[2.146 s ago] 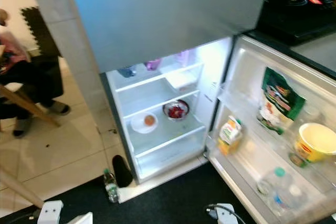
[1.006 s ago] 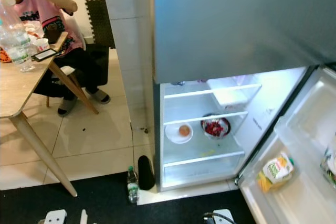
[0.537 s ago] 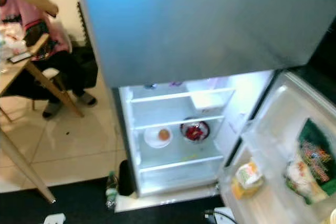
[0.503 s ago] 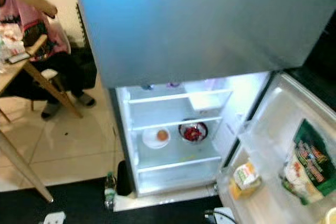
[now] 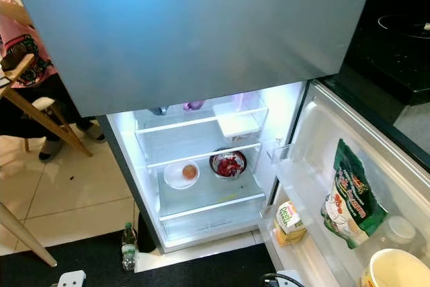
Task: Restocking fridge
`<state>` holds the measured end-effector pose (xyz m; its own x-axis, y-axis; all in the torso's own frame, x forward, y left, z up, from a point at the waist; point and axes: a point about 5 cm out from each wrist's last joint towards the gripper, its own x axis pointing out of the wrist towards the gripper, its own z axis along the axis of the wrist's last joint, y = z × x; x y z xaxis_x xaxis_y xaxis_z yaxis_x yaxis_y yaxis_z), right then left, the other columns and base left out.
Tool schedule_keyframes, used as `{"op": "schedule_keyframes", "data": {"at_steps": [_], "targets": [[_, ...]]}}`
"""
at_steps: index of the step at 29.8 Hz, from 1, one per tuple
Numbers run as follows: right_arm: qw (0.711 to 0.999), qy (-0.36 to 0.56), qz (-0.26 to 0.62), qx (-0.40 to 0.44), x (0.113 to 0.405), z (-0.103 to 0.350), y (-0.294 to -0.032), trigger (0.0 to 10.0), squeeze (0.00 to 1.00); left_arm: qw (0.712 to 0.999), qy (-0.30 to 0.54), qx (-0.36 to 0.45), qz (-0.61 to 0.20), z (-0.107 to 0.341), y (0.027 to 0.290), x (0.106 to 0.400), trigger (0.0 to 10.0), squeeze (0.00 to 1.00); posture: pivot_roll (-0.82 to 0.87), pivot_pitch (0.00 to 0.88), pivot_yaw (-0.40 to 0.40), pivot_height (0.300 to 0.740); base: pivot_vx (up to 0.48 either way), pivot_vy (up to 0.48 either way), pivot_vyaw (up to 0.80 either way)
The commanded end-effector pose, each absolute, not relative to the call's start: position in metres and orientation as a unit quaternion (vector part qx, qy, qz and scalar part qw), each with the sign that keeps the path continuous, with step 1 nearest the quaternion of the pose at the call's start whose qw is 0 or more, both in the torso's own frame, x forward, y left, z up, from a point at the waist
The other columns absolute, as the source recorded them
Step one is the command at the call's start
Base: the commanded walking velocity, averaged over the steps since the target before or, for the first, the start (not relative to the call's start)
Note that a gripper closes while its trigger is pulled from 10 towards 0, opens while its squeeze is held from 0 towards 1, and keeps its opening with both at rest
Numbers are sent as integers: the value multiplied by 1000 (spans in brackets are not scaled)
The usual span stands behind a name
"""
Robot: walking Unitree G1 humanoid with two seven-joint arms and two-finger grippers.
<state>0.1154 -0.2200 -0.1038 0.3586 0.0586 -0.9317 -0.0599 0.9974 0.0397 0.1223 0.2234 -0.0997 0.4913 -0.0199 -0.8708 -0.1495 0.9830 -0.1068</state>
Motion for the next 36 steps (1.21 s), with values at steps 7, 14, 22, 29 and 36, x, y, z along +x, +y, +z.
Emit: {"op": "schedule_keyframes", "data": {"at_steps": [7,14,22,29,36], "targets": [[823,565,57,-10,116,-105,-212,10000,0,861,501,-74,37,-99,228,122,10000,0,3,54,59,740,337,0,0],[826,560,55,-7,117,-105,-212,10000,0,861,502,-72,32,-99,228,121,10000,0,3,55,60,740,372,0,0],[829,557,53,-7,118,-104,-212,10000,0,860,504,-69,33,-99,227,120,10000,0,4,56,61,740,336,0,0],[829,556,53,-5,118,-104,-212,10000,0,857,513,-53,4,-100,224,119,10000,0,6,58,64,740,0,-202,0],[829,556,54,-4,118,-104,-211,10000,0,855,514,-68,1,-102,218,117,10000,0,5,58,64,740,0,-171,0]]}}
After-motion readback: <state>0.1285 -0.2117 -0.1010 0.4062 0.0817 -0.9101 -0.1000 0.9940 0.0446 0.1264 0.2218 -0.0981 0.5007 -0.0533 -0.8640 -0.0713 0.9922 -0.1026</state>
